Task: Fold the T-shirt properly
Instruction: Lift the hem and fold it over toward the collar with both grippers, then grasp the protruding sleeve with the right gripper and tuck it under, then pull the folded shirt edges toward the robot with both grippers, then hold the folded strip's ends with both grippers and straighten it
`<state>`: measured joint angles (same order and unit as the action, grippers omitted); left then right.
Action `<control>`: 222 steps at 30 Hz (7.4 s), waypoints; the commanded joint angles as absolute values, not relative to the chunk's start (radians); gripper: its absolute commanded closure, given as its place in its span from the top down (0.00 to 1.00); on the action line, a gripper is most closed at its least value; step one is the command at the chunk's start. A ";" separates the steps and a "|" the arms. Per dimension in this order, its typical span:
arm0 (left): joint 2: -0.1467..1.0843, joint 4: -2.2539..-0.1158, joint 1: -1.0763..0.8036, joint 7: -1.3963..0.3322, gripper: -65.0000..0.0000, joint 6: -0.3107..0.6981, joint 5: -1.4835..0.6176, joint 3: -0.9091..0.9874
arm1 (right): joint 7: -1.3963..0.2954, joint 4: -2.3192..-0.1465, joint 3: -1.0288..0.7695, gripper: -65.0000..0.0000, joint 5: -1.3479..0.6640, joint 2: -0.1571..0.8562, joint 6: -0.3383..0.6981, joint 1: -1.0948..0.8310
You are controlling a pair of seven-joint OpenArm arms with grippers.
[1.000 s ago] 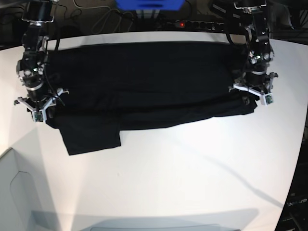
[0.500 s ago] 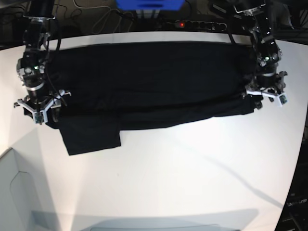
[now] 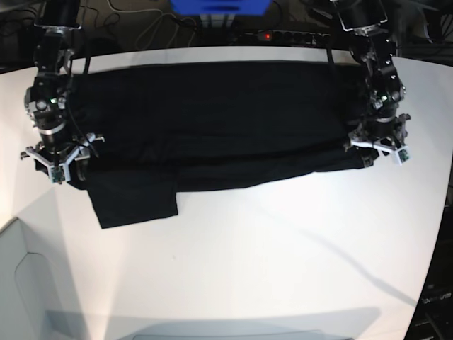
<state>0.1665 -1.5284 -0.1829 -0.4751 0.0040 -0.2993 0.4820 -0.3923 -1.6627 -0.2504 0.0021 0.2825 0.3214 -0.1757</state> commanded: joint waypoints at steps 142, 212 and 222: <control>0.226 -1.874 -0.453 -0.455 0.00 0.007 -0.298 0.544 | -0.447 -2.045 -0.636 0.00 -0.005 0.084 0.698 -0.539; 0.225 -1.903 -0.519 -0.455 0.00 0.007 -0.295 0.518 | -0.734 -2.029 -0.576 0.00 -0.001 0.108 0.698 -0.394; 0.223 -1.896 -0.579 -0.449 0.00 0.007 -0.298 0.518 | -0.739 -2.029 -0.604 0.00 -0.001 0.120 0.698 -0.371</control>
